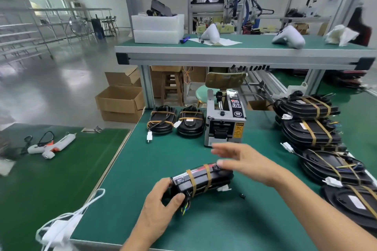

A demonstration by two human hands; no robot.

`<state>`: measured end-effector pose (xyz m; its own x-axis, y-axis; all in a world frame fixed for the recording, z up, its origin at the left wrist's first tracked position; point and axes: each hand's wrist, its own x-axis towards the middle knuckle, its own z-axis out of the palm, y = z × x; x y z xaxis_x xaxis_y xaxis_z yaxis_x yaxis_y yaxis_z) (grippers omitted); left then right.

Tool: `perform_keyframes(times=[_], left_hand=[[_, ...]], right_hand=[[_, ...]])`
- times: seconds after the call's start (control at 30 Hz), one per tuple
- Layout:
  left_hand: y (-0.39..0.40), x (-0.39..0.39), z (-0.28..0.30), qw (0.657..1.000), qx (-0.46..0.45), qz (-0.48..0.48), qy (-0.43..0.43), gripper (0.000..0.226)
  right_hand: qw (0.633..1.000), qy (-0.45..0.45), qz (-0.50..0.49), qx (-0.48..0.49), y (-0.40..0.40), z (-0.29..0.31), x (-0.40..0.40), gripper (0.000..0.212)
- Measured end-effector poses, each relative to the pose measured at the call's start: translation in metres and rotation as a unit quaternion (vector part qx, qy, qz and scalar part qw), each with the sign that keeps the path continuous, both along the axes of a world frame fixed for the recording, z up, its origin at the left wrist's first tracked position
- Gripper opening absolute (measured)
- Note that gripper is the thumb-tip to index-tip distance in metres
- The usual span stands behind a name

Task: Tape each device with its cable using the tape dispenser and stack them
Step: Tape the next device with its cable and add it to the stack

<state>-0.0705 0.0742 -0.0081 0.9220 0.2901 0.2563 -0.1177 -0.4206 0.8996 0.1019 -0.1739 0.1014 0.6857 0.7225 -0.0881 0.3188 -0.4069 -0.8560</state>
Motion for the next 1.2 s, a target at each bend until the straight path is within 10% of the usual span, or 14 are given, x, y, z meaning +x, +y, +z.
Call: perform_keyframes(times=[0.23,0.57,1.1,1.2], left_hand=[[0.001,-0.002,0.004,1.0,-0.013,-0.011,-0.004,0.046],[0.001,-0.003,0.007,0.999,-0.024,-0.022,-0.007,0.053],[0.001,-0.004,0.01,0.999,-0.029,-0.019,-0.019,0.051],[0.001,-0.003,0.01,0.999,-0.031,-0.019,-0.018,0.051]], right_hand=[[0.919,0.046,-0.381,0.092,0.045,-0.008,0.037,0.039],[0.888,0.048,-0.453,0.056,0.081,-0.015,0.043,0.056],[0.782,0.136,-0.588,0.157,0.105,-0.011,0.062,0.006],[0.771,0.144,-0.603,0.147,0.108,-0.009,0.068,0.022]])
